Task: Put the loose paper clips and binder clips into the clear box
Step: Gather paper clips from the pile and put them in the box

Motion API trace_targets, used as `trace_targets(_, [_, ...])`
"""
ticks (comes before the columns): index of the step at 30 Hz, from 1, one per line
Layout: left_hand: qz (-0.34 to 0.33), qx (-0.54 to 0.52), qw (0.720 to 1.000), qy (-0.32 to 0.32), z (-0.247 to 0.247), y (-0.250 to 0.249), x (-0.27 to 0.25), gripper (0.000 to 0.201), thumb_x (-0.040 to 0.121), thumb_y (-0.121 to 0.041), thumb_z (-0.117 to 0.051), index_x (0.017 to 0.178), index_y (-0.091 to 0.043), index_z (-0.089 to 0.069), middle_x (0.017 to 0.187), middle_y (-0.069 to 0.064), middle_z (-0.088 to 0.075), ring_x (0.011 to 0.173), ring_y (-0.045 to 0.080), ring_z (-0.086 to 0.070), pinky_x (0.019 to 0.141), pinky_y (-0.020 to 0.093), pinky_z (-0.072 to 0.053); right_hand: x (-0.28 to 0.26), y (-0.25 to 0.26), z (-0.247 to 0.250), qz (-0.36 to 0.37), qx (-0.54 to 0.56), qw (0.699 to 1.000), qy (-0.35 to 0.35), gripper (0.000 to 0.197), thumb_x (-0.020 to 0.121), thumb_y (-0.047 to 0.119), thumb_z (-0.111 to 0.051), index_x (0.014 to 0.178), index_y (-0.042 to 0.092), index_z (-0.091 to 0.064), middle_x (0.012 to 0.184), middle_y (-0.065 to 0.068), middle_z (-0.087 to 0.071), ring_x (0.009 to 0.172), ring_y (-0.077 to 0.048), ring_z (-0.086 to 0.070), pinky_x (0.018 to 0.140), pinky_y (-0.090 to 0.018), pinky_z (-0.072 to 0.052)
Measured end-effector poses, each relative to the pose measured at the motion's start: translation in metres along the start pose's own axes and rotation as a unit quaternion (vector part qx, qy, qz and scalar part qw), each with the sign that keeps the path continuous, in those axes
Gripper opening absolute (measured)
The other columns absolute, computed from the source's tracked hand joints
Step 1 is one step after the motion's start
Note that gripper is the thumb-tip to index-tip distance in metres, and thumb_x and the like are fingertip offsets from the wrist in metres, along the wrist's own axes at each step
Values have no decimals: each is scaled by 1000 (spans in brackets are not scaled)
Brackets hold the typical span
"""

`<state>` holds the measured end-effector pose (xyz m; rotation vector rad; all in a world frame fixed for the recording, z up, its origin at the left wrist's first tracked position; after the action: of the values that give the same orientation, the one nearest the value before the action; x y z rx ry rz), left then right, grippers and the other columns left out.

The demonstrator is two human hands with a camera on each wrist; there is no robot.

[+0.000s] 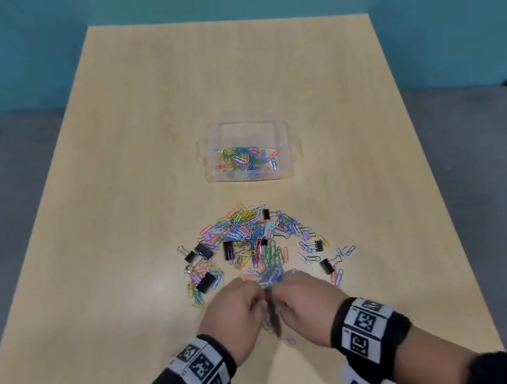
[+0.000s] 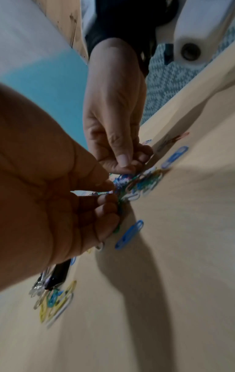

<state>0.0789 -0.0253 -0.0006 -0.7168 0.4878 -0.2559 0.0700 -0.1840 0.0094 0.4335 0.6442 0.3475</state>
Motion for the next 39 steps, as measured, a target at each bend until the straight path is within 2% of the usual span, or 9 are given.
trace_targets(4, [31, 88, 993, -73, 10, 15, -20, 7, 81, -26, -61, 84, -21, -56, 88, -4, -46, 81, 18, -48, 71, 33, -43, -25, -1, -5, -45, -16, 992, -114, 4, 90, 23, -48, 93, 21, -48, 102, 0, -49, 96, -24, -45, 75, -32, -39])
trace_targets(7, [60, 129, 988, -64, 7, 25, -37, 41, 78, -31, -65, 116, -22, -51, 113, 0, -43, 98, 23, -42, 80, 32, -42, -42, -5, -21, -115, -46, 984, -124, 46, 83, 34, -56, 125, 20, -44, 123, -3, -44, 110, -28, -42, 87, -36, -45])
trace_targets(10, [51, 169, 984, -34, -4, 22, -38, 80, 75, -43, -67, 142, -29, -25, 136, 2, -30, 116, 25, -32, 93, 36, -42, -36, 1, -31, -128, -85, 983, -103, 92, 76, 57, -60, 149, 24, -14, 151, -6, -22, 131, -31, -28, 99, -44, -37])
trace_targets(13, [22, 210, 977, -41, -12, 14, -22, 90, 72, -45, -69, 145, -26, -20, 145, 8, -30, 123, 30, -30, 98, 41, -41, -13, 8, -35, -110, -94, 985, -94, 102, 78, 64, -56, 150, 24, 5, 159, -7, 2, 143, -33, -5, 108, -49, -23])
trace_targets(15, [15, 223, 973, -51, -13, 11, -9, 84, 76, -40, -67, 145, -23, -22, 147, 9, -30, 124, 30, -28, 101, 40, -37, 2, 11, -32, -99, -109, 982, -117, 95, 78, 63, -54, 150, 21, -7, 158, -8, -9, 142, -34, -12, 106, -49, -26])
trace_targets(22, [-30, 259, 963, -66, -8, 9, 14, 47, 72, -20, -74, 116, -19, -59, 108, 8, -53, 92, 29, -45, 79, 38, -46, 15, 10, -16, -79, -141, 976, -149, 63, 68, 12, -69, 128, 14, -50, 118, -10, -55, 100, -34, -51, 74, -42, -48])
trace_targets(27, [-40, 277, 959, -39, -9, 12, 16, 23, 71, -6, -66, 87, -20, -57, 92, 3, -47, 78, 23, -39, 65, 34, -40, 9, 12, -4, -37, -125, 986, -100, 51, 73, -6, -44, 122, 9, -46, 120, -14, -46, 105, -36, -41, 82, -43, -42])
trace_targets(35, [-40, 251, 966, -48, -6, 14, 13, 31, 61, 5, -69, 67, -17, -48, 72, -2, -37, 63, 16, -30, 48, 31, -31, 4, 4, 4, -44, -122, 990, -60, 52, 64, -13, -52, 110, 10, -43, 111, -12, -42, 98, -31, -44, 68, -36, -32])
trace_targets(39, [-34, 231, 972, -35, -2, 13, 13, 32, 59, 4, -71, 65, -17, -48, 71, -5, -30, 61, 14, -31, 49, 28, -26, 3, -1, 5, -45, -98, 993, -55, 47, 62, -15, -52, 96, 13, -39, 101, -9, -41, 81, -26, -38, 64, -38, -37])
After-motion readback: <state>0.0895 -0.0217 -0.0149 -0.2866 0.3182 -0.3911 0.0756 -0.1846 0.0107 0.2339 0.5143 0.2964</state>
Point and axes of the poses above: each hand's wrist, its own x-axis towards the middle knuckle, its own z-axis out of the back of the hand, y = z × x, the point moved 2 cm from there along x, towards the middle knuckle
